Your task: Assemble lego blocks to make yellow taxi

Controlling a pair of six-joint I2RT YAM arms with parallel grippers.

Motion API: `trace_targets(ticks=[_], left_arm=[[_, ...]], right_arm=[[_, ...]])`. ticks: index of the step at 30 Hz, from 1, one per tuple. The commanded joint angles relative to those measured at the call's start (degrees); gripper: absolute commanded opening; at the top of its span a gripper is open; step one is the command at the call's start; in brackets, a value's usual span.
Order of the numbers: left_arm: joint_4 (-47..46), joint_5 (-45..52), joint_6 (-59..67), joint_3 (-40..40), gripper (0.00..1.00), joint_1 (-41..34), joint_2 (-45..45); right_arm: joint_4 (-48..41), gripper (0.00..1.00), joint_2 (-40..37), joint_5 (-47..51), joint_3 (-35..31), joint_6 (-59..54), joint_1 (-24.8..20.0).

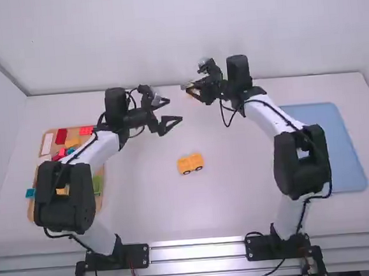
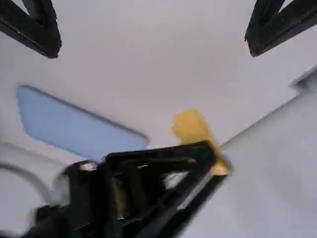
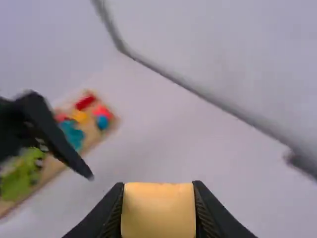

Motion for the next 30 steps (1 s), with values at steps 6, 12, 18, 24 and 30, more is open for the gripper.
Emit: trace_targets(ticks=[6, 12, 18, 24, 30], left_arm=[[-0.9, -17.9, 2.1, 1.3, 0.99, -0.1, 0.3], [0.2, -20.0, 2.3, 1.3, 0.99, -0.1, 0.3], [0.9, -20.6, 6.7, 1.3, 0.99, -0.1, 0.3], [1.4, -25.6, 5.2, 1.3, 0.99, 0.0, 0.3], [0.8, -26.9, 5.2, 1.3, 0.99, 0.0, 0.3]], right_arm=[[-30.3, 0.05, -6.4, 34.8, 9.2, -3.4, 6.3], [-44.5, 0.05, -1.1, 34.6, 9.1, 6.6, 6.0], [-52.5, 0.00, 7.6, 34.3, 9.0, 15.6, 5.4], [-52.7, 0.00, 13.0, 29.4, 8.7, 16.3, 5.7], [-50.4, 0.00, 11.6, 38.9, 5.2, 26.7, 8.3]])
